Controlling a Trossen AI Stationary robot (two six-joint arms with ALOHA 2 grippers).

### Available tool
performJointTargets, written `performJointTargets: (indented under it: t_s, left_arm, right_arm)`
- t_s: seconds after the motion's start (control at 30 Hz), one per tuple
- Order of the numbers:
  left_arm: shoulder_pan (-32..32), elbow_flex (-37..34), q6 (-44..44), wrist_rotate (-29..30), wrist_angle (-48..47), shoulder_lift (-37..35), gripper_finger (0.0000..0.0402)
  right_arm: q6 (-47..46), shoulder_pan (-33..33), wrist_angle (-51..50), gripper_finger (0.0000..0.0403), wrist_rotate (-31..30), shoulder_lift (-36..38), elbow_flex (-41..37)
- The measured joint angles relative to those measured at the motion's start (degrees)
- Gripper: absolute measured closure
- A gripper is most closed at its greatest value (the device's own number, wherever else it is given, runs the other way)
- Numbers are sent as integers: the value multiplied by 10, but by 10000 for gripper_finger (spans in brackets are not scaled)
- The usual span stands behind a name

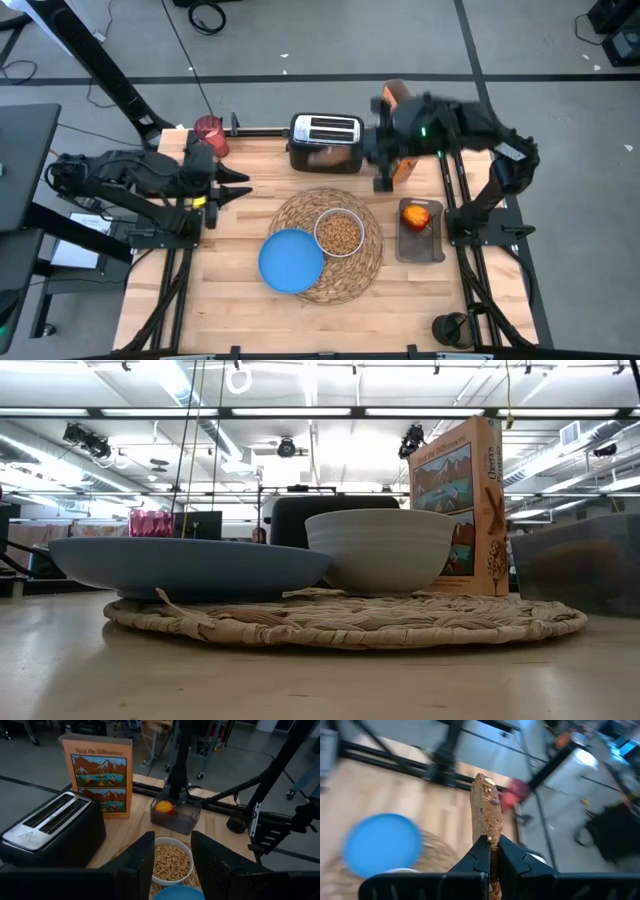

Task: Arrange a breakfast setting
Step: Put the toasted bread from the toaster on the blue plate

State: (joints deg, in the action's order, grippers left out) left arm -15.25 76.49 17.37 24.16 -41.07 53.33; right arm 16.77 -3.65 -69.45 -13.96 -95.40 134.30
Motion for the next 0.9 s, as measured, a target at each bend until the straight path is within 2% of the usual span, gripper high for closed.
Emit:
performJointTargets:
  t_s: [0.2,0.43,0.63,0.9]
  left_arm:
    - [0,0,15,0,-27,-42,267]
    - [0,0,28,-19,-65,-62,267]
    - [0,0,17,-64,-103,-61,267]
    - [0,0,8,-70,-107,-62,267]
  right_arm:
    - [-57,-125,20,386,-29,-31,-17]
    - [-108,-225,93,387,-97,-131,-20]
    - [-112,-272,182,387,-209,-236,-21]
    - [-43,-289,198,387,-369,-351,-21]
